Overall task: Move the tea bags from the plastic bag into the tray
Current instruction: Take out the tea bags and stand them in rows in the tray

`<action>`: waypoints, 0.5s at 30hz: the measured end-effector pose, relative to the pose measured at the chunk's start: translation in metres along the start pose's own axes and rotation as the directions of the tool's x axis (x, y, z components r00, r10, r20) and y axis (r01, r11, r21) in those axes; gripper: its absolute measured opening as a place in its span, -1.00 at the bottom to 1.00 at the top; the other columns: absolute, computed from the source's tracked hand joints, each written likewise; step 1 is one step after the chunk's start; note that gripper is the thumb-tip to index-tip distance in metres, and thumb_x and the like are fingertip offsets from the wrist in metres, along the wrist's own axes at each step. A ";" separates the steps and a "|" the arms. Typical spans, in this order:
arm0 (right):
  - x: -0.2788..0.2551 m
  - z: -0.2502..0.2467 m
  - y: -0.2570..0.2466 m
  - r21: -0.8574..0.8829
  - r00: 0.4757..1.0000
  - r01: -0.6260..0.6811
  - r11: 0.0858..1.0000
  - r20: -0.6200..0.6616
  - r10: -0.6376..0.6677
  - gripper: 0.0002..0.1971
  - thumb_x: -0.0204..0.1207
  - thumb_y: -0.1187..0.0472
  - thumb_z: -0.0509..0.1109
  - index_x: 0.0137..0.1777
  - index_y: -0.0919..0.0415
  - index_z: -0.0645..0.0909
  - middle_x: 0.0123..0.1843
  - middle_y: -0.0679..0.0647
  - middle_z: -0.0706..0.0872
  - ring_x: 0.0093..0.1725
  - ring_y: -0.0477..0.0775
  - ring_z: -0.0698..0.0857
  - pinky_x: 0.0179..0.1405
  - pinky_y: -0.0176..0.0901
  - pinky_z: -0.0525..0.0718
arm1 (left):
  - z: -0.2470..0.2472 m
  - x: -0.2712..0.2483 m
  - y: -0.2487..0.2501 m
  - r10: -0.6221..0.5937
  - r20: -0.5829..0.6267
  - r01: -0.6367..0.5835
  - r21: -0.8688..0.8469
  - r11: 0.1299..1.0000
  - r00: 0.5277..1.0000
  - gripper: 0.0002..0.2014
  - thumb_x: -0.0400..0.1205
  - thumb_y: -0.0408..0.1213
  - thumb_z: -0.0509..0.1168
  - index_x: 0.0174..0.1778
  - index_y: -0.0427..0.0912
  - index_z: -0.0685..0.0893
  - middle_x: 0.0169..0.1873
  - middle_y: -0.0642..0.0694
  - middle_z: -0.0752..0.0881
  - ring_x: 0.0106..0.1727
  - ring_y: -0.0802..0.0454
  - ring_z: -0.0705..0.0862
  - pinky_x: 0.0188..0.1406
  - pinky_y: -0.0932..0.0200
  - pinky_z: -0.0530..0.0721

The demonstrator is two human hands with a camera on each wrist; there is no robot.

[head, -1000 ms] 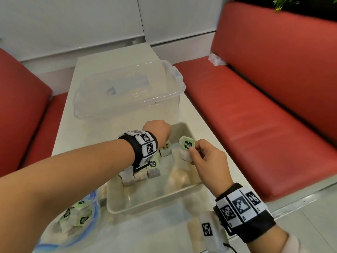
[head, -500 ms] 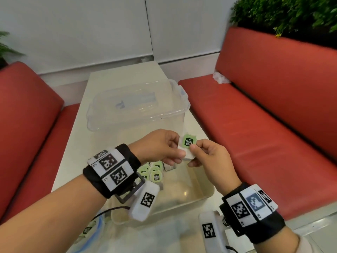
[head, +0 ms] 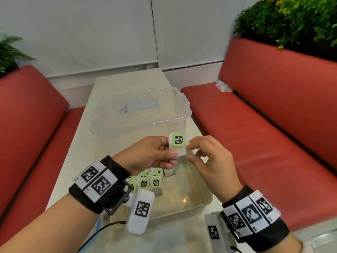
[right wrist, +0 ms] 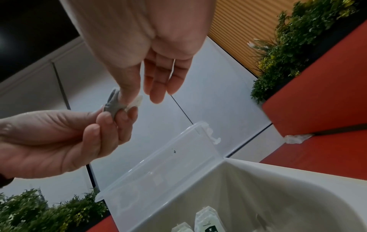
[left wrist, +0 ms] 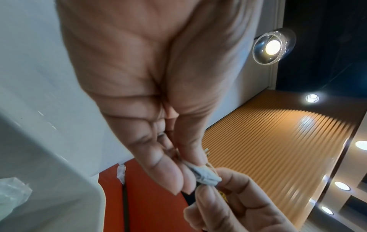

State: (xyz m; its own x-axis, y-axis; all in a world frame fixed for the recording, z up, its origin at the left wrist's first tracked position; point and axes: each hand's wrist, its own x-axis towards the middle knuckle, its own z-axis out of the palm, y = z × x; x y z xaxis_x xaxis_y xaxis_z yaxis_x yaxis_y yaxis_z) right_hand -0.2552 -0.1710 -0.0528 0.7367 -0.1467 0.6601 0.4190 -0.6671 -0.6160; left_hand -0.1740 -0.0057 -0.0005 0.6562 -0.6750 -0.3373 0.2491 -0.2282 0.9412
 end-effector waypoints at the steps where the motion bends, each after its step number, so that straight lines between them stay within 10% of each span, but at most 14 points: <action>1: 0.000 0.001 0.001 -0.001 1.000 -0.006 1.000 -0.014 0.006 -0.93 0.37 0.24 0.49 -0.18 0.11 0.65 -0.08 -0.15 0.66 -0.22 -0.11 0.64 -0.24 -0.23 0.64 | 0.000 0.000 0.000 0.002 -0.003 -0.002 -0.008 1.000 1.000 -0.78 0.59 -0.47 0.27 0.13 -0.27 0.63 -0.36 -0.04 0.78 -0.35 0.18 0.75 -0.35 0.40 0.72; 15: 0.000 0.015 -0.008 -0.036 0.996 -0.045 0.998 -0.080 0.042 -0.89 0.43 0.05 0.36 -0.24 0.04 0.64 -0.24 -0.16 0.68 -0.43 -0.08 0.62 -0.40 -0.03 0.65 | 0.007 0.007 -0.004 0.033 -0.112 -0.048 -0.141 0.989 0.993 -0.85 0.60 -0.35 0.30 0.06 -0.22 0.66 -0.30 -0.03 0.76 -0.36 0.19 0.71 -0.43 0.39 0.70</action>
State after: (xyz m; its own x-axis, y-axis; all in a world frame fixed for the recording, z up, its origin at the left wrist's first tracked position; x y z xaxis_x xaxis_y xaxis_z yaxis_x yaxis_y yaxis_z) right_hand -0.2503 -0.1547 -0.0549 0.7087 -0.2331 0.6659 0.3658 -0.6857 -0.6293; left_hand -0.1753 -0.0141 -0.0062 0.7397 -0.5992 -0.3063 0.3148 -0.0942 0.9445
